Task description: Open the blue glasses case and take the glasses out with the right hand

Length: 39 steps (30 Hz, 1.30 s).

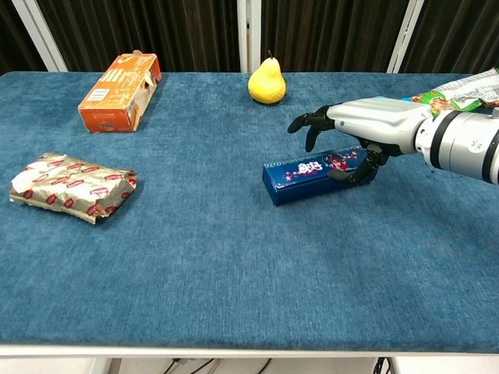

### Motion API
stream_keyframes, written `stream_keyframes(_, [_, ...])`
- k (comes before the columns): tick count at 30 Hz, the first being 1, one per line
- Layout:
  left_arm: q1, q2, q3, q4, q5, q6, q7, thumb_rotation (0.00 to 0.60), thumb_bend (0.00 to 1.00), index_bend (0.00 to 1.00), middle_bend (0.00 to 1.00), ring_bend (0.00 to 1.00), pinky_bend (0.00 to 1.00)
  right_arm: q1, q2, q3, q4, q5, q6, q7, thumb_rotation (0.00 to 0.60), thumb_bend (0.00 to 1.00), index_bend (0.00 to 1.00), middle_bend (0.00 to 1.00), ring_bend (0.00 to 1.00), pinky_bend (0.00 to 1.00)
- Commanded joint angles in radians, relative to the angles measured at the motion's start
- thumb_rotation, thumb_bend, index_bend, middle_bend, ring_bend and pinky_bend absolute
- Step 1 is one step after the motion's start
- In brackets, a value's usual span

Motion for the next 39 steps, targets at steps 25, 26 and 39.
stream_keyframes(25, [-0.001, 0.002, 0.0, -0.002, -0.001, -0.002, -0.004, 0.6, 0.36, 0.7, 0.71, 0.55, 0.57, 0.015, -0.015, -0.01, 0.036, 0.018, -0.011, -0.01, 0.6, 0.46, 0.18, 0.24, 0.01, 0.0])
stream_keyframes(26, [-0.001, 0.002, 0.0, -0.002, -0.001, -0.002, -0.004, 0.6, 0.36, 0.7, 0.71, 0.55, 0.57, 0.015, -0.016, -0.011, 0.037, 0.017, -0.011, -0.011, 0.6, 0.47, 0.19, 0.25, 0.01, 0.0])
stream_keyframes(39, [-0.001, 0.004, 0.001, -0.002, 0.001, -0.004, -0.01, 0.6, 0.36, 0.7, 0.71, 0.55, 0.57, 0.028, 0.016, -0.004, 0.006, 0.079, -0.022, -0.07, 0.6, 0.7, 0.31, 0.29, 0.05, 0.0])
